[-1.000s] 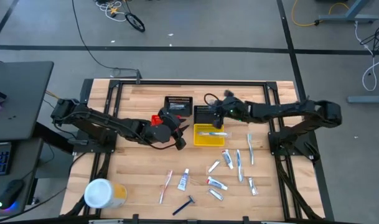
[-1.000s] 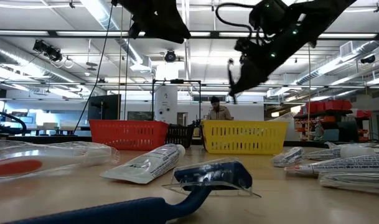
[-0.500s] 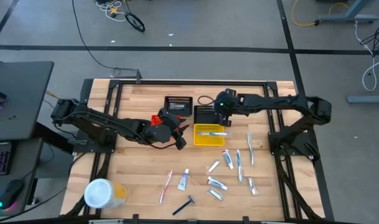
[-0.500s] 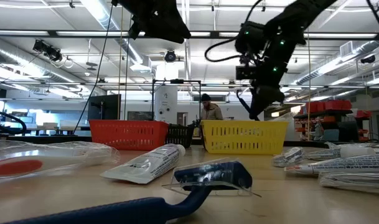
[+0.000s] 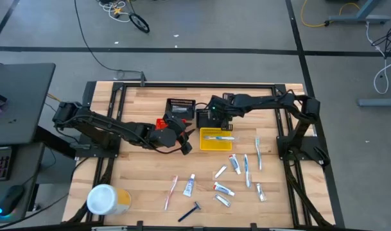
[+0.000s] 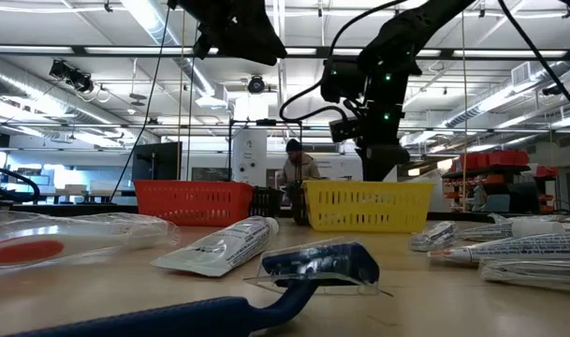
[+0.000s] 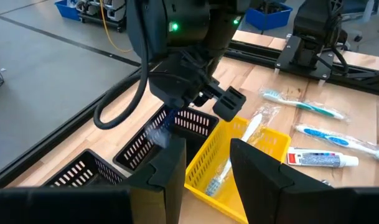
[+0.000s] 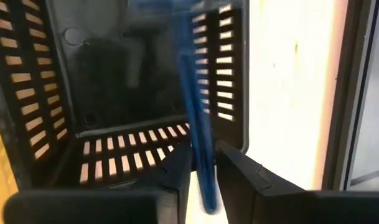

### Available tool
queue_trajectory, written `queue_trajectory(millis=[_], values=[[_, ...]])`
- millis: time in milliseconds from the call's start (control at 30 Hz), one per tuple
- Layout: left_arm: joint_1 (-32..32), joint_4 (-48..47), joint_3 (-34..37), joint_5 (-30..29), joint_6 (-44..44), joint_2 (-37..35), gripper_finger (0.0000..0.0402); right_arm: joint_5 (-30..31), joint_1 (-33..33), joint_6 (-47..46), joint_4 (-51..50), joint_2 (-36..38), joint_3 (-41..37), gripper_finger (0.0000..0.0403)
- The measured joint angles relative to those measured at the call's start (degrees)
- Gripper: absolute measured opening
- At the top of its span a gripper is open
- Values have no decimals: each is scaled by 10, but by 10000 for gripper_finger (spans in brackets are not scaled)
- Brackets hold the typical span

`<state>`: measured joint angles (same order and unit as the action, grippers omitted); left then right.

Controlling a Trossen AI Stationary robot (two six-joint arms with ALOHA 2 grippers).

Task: Pick & Place Travel size toiletries
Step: Put the blue razor into the right black bin, then put the green toothbrush into the yellow bin

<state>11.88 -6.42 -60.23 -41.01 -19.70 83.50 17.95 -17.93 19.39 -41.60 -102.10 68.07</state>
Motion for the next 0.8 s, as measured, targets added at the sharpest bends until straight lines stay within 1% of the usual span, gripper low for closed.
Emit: queue_trajectory(millis=[100, 333, 467, 633, 700, 800], values=[[0, -8, 0, 0, 0, 0, 133, 0, 0, -4, 0, 0, 0, 94], [0, -8, 0, 1, 0, 0, 132, 0, 0, -4, 0, 21, 0, 98], [0, -9, 0, 1, 8, 0, 132, 0, 5, -12, -6, 48, 0, 98], [0, -26, 0, -4, 35, 0, 132, -2, 29, -49, -55, 95, 0, 99], [0, -44, 0, -4, 35, 0, 132, -24, 45, -78, -83, 114, 0, 99], [0, -84, 0, 21, 35, 0, 132, -92, 72, -121, -126, 145, 0, 99]])
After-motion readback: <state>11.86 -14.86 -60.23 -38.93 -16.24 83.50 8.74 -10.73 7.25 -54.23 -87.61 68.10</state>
